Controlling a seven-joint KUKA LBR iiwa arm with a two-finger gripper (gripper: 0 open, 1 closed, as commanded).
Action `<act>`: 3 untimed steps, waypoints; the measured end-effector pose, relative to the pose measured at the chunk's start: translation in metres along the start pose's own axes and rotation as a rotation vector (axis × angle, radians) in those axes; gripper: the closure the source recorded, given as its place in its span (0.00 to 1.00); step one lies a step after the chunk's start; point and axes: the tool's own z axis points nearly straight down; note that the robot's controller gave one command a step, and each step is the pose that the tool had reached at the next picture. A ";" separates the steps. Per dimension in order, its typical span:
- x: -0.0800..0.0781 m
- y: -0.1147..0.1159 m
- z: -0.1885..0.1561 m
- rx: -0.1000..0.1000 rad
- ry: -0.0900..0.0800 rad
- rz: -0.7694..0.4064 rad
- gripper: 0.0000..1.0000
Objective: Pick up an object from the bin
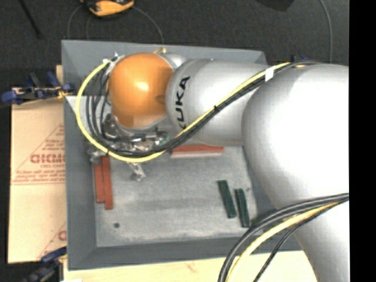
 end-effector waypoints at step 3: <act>0.038 0.031 -0.184 0.004 -0.003 -0.421 1.00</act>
Offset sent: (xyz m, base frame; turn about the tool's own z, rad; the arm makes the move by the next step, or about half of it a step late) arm 0.0000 0.0000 0.0000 0.0000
